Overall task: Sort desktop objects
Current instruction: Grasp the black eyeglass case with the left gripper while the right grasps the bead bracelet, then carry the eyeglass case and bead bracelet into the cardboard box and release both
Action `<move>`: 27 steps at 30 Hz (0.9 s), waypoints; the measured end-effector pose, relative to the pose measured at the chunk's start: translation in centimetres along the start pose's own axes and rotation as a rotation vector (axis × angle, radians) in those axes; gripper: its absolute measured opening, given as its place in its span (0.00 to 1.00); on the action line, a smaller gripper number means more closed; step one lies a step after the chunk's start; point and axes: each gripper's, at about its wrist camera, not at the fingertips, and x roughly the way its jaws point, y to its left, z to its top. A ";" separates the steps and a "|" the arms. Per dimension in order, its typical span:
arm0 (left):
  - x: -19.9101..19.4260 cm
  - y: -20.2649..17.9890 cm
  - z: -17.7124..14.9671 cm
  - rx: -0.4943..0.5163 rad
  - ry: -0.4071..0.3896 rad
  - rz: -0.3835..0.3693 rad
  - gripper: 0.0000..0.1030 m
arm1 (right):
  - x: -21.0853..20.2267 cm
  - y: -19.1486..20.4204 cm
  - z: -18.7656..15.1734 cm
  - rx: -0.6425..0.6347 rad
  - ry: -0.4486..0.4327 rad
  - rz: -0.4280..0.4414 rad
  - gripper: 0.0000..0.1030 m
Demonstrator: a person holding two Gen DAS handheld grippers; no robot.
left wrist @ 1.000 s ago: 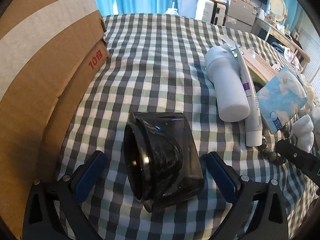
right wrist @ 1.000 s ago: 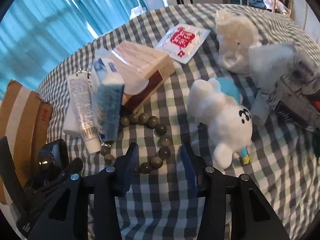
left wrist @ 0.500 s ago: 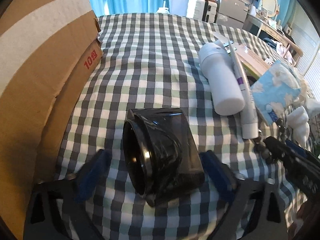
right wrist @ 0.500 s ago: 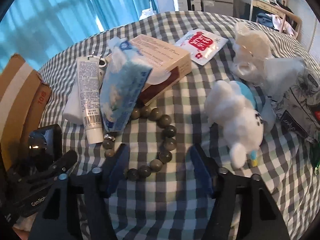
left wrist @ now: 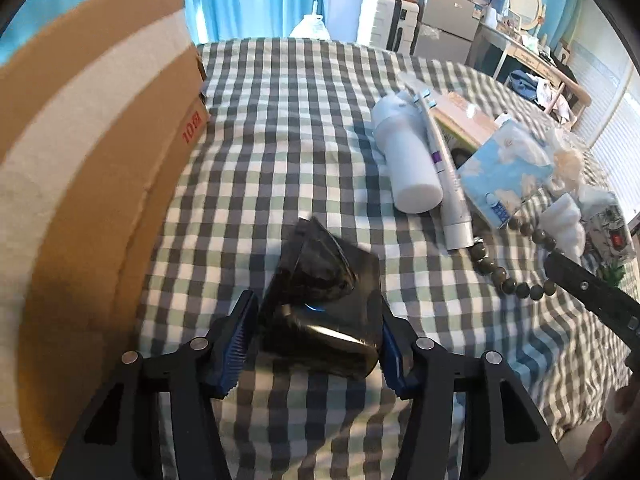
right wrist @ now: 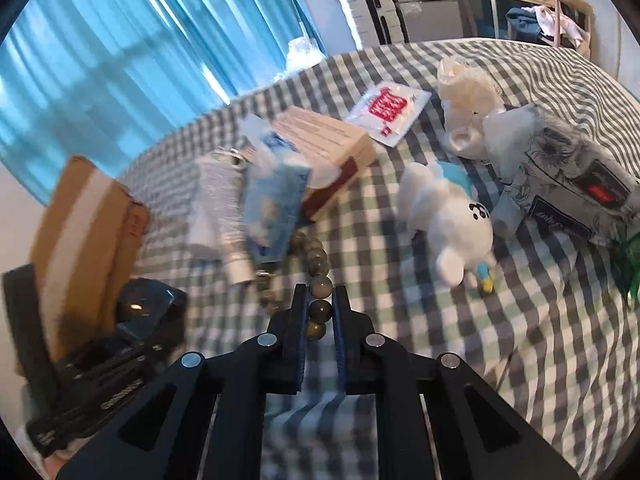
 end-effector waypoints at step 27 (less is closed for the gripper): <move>-0.5 -0.5 0.6 -0.005 -0.021 -0.081 0.79 | -5.5 1.7 -2.8 0.019 -0.032 0.100 0.11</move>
